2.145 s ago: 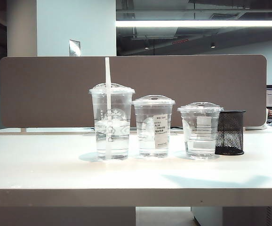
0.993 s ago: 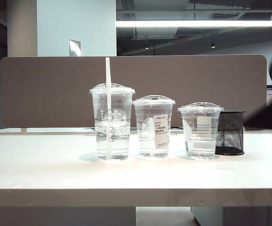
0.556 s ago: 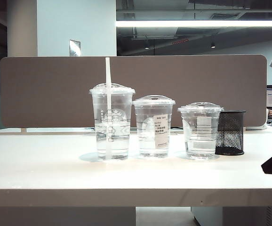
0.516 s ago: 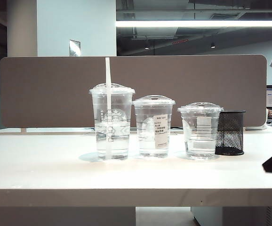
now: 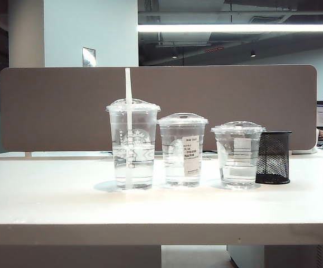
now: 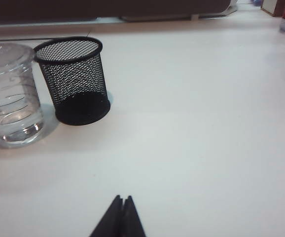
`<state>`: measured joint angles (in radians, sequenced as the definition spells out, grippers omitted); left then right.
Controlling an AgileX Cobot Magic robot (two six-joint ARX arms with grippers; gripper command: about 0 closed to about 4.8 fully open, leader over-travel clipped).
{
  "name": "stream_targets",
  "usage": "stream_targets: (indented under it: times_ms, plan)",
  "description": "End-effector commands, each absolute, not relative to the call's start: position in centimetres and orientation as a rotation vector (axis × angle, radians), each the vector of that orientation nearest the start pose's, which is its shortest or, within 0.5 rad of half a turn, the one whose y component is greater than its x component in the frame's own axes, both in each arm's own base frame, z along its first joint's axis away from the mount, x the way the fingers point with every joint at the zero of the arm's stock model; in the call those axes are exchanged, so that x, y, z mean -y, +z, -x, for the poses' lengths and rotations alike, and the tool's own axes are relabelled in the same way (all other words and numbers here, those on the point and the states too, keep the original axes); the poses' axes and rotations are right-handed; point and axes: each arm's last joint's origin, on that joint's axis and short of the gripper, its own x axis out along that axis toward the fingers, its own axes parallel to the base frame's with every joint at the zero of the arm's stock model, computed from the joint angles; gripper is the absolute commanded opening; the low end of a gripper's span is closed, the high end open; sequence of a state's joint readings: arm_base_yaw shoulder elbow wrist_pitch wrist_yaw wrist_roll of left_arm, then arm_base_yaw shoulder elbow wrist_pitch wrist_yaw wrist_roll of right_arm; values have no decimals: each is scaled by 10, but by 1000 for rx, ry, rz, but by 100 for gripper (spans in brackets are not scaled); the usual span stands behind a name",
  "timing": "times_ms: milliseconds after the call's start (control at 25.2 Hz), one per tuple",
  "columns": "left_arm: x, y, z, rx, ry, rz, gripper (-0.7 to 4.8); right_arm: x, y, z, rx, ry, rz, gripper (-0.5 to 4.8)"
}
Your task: Pick up the straw and insert it into the large coffee cup.
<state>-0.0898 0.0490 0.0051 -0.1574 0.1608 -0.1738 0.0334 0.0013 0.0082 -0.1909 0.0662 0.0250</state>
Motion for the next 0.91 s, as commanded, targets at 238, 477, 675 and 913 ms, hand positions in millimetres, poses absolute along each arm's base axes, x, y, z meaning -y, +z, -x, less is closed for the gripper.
stream_targets:
  times_ms: [238,477,675,913]
  plan:
    - [13,148,-97,-221,-230,178,-4,-2,146,-96,-180,-9,8,-5]
    - [13,148,-97,-221,-230,178,-4,-2,146,-96,-180,-10,8,-5]
    - [13,148,-96,-211,-229,178,-4,-2,146,-96,-181,-10,8,-5]
    - [9,151,-96,-173,-195,161,-4,-2,147,-96,-179,-10,8,-5]
